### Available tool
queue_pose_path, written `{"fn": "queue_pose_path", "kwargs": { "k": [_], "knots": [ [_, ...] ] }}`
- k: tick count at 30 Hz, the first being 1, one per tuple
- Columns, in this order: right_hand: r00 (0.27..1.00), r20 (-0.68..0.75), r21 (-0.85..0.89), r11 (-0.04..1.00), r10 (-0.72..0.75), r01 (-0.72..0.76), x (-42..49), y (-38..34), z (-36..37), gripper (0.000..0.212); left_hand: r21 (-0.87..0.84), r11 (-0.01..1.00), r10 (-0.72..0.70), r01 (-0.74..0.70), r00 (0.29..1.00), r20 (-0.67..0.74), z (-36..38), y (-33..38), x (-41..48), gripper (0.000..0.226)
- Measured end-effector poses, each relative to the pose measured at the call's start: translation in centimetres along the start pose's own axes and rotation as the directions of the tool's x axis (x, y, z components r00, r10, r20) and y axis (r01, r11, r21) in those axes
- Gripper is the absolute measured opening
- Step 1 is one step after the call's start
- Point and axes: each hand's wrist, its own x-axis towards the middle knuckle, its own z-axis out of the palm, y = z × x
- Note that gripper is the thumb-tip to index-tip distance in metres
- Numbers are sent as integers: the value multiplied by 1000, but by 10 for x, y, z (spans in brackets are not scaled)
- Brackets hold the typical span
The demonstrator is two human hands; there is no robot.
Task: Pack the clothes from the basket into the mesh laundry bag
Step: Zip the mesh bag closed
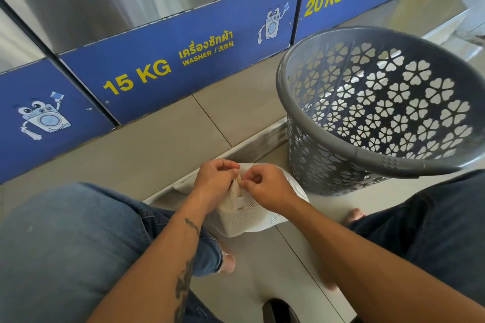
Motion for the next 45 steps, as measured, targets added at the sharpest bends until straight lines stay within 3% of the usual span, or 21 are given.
{"fn": "queue_pose_path", "kwargs": {
  "k": [6, 14, 23, 29, 32, 39, 45],
  "knots": [
    [995, 32, 28, 995, 93, -94, -1, -3, 2, 19, 4, 1000, 30, -30, 999, 13, 3, 1, -4, 10],
    [955, 180, 257, 926, 236, -277, -2, -8, -3, 26, 38, 997, 68, -67, 998, -12, 3, -2, -7, 12],
    [976, 80, 254, 942, 204, -218, -6, 0, 19, 9, 48, 996, 81, -78, 995, -58, 0, -10, -4, 15],
    [983, 16, 217, 959, 182, -181, -9, 6, 33, 20, 63, 996, 63, -58, 994, -87, -1, -15, -3, 17],
    [984, 5, 228, 958, 178, -174, -10, 9, 38, 11, 89, 994, 70, -62, 993, -93, -2, -15, -4, 17],
    [981, 65, 265, 944, 185, -195, -11, 8, 34, 8, 39, 998, 54, -50, 992, -111, -2, -17, -1, 18],
    [949, 221, 217, 937, 225, -273, -5, 3, 9, 15, 111, 991, 88, -78, 992, -92, -1, -16, 1, 14]
  ]
}}
